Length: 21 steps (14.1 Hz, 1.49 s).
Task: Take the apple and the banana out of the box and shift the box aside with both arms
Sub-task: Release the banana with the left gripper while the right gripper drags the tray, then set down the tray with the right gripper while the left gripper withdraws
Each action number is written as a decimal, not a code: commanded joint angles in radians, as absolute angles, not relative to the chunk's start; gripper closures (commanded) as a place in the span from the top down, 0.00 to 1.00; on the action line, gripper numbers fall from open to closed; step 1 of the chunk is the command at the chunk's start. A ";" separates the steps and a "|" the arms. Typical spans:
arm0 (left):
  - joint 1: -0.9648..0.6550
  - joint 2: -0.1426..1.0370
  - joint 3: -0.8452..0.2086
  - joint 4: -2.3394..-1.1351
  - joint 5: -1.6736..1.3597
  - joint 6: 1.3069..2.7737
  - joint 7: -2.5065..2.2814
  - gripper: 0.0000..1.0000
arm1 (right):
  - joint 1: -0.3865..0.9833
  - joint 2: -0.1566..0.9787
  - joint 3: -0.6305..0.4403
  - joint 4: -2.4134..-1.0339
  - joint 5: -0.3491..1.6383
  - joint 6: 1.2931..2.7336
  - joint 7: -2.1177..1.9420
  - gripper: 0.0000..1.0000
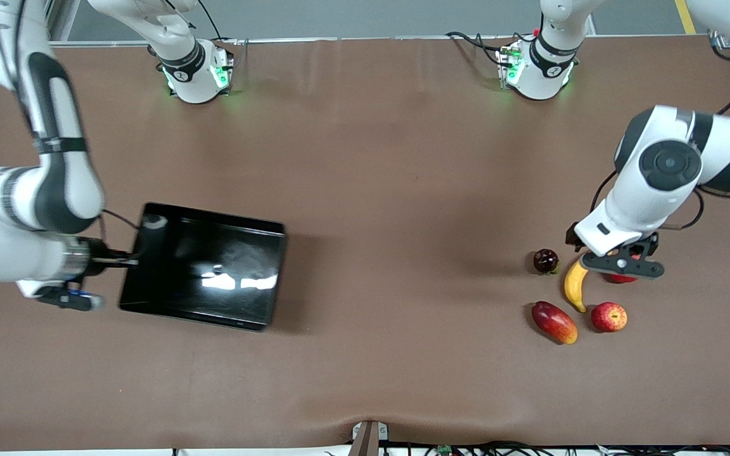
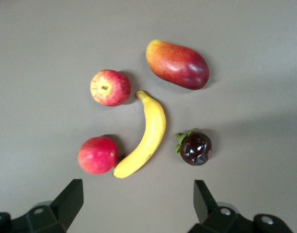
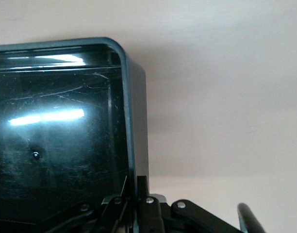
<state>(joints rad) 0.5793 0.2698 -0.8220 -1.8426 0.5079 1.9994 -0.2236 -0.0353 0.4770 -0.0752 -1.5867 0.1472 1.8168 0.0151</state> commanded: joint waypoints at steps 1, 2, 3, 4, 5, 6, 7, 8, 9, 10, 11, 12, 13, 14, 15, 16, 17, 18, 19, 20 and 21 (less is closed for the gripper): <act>0.592 0.189 -0.827 -1.737 0.392 1.828 -0.215 1.00 | -0.141 0.456 -0.048 -1.606 0.120 1.819 -0.093 0.00; 0.592 0.198 -0.825 -1.664 0.358 1.746 -0.210 1.00 | -0.167 0.456 -0.048 -1.618 0.117 1.828 -0.118 0.00; 0.591 0.199 -0.828 -1.607 0.345 1.691 -0.209 1.00 | -0.187 0.454 -0.049 -1.641 0.114 1.845 -0.133 0.00; 0.588 0.193 -0.830 -1.570 0.344 1.649 -0.207 1.00 | -0.210 0.453 -0.049 -1.672 0.109 1.871 -0.164 0.00; 0.588 0.189 -0.833 -1.540 0.344 1.625 -0.207 1.00 | -0.242 0.454 -0.049 -1.707 0.104 1.922 -0.217 0.00; 0.586 0.184 -0.844 -1.510 0.344 1.587 -0.209 1.00 | -0.276 0.459 -0.048 -1.741 0.104 1.984 -0.285 0.00; 0.586 0.183 -0.857 -1.468 0.344 1.533 -0.209 1.00 | -0.297 0.469 -0.048 -1.776 0.104 2.037 -0.334 0.00; 0.587 0.184 -0.867 -1.432 0.345 1.482 -0.206 1.00 | -0.310 0.475 -0.048 -1.795 0.104 2.066 -0.365 0.00; 0.588 0.184 -0.874 -1.411 0.345 1.450 -0.187 1.00 | -0.310 0.485 -0.048 -1.798 0.104 2.071 -0.386 0.00; 0.588 0.181 -0.876 -1.404 0.342 1.442 -0.154 1.00 | -0.308 0.492 -0.048 -1.798 0.104 2.072 -0.403 0.00; 0.586 0.161 -0.873 -1.399 0.330 1.434 -0.120 1.00 | -0.311 0.502 -0.048 -1.796 0.104 2.074 -0.428 0.00; 0.584 0.128 -0.852 -1.399 0.289 1.434 -0.106 1.00 | -0.313 0.503 -0.048 -1.787 0.104 2.068 -0.460 0.05; 0.565 0.105 -0.791 -1.401 0.209 1.436 -0.109 1.00 | -0.305 0.503 -0.046 -1.779 0.106 2.062 -0.469 0.80; 0.495 0.072 -0.675 -1.405 0.119 1.448 -0.110 1.00 | -0.302 0.502 -0.046 -1.760 0.107 2.060 -0.469 1.00; 0.377 0.045 -0.517 -1.411 0.053 1.454 -0.112 1.00 | -0.296 0.502 -0.043 -1.732 0.109 2.060 -0.471 1.00; 0.241 0.032 -0.371 -1.414 0.028 1.453 -0.115 1.00 | -0.295 0.500 -0.041 -1.708 0.110 2.056 -0.471 1.00; 0.157 0.009 -0.288 -1.433 0.015 1.448 -0.127 1.00 | -0.298 0.496 -0.035 -1.689 0.117 2.054 -0.477 1.00; 0.119 -0.012 -0.244 -1.457 0.009 1.448 -0.127 1.00 | -0.285 0.483 -0.016 -1.654 0.118 2.056 -0.479 1.00; 0.088 -0.035 -0.220 -1.485 0.003 1.448 -0.127 1.00 | -0.282 0.479 0.003 -1.617 0.127 2.056 -0.479 1.00; 0.059 -0.049 -0.178 -1.511 -0.011 1.448 -0.127 1.00 | -0.273 0.480 0.018 -1.552 0.136 2.056 -0.483 1.00; 0.028 -0.067 -0.149 -1.535 -0.027 1.445 -0.127 1.00 | -0.252 0.480 0.026 -1.479 0.127 2.040 -0.477 1.00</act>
